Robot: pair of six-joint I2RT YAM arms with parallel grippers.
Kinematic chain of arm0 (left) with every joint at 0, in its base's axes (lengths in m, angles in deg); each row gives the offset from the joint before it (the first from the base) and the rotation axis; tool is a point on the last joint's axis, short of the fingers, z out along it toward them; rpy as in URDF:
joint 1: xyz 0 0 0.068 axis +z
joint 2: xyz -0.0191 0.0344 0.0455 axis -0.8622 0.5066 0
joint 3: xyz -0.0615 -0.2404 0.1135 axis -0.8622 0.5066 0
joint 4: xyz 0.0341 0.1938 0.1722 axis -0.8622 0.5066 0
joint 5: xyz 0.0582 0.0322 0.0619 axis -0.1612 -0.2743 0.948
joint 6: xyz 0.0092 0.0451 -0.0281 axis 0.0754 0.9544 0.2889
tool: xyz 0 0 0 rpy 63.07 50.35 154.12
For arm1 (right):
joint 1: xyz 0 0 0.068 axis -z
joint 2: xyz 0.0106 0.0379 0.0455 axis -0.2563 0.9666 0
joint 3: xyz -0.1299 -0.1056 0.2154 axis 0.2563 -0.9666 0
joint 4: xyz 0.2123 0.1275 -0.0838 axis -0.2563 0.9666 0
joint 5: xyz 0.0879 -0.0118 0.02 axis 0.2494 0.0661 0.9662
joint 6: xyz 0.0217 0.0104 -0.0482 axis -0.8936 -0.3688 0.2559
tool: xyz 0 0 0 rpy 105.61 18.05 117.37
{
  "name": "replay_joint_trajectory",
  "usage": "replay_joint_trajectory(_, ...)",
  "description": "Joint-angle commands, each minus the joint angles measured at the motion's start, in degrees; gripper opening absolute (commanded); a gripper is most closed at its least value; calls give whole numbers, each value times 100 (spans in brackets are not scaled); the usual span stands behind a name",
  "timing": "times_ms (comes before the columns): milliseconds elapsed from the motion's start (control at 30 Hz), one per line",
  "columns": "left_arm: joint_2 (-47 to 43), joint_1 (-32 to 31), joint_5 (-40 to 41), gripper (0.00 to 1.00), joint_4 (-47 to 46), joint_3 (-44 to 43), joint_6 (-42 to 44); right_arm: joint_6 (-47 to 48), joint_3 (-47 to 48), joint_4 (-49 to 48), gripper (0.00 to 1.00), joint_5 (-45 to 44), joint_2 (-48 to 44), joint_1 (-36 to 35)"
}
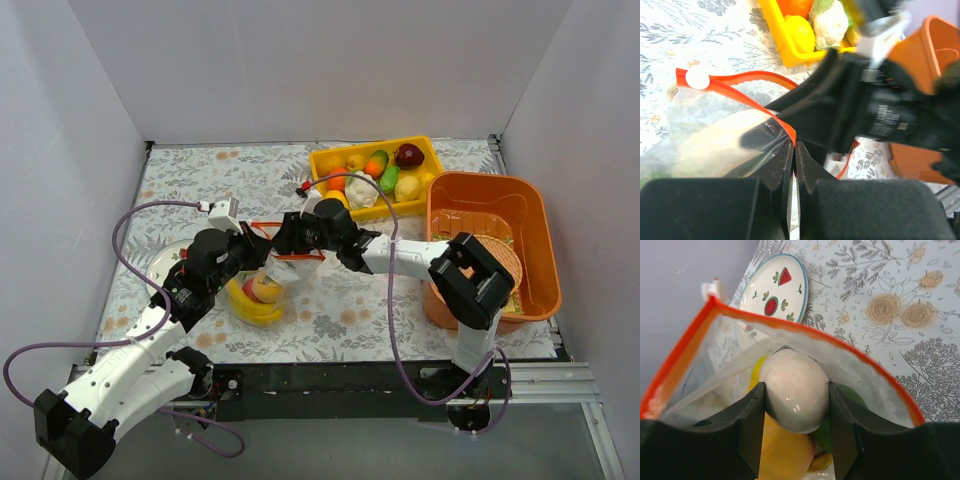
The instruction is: Open the zip-top bag and remove the fake food
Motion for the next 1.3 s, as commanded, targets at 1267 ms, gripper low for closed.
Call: replay_joint_trajectory(1267,118,-22,922,0,333,-320,-58,1966,1659,4419,25,-2540,-3045,848)
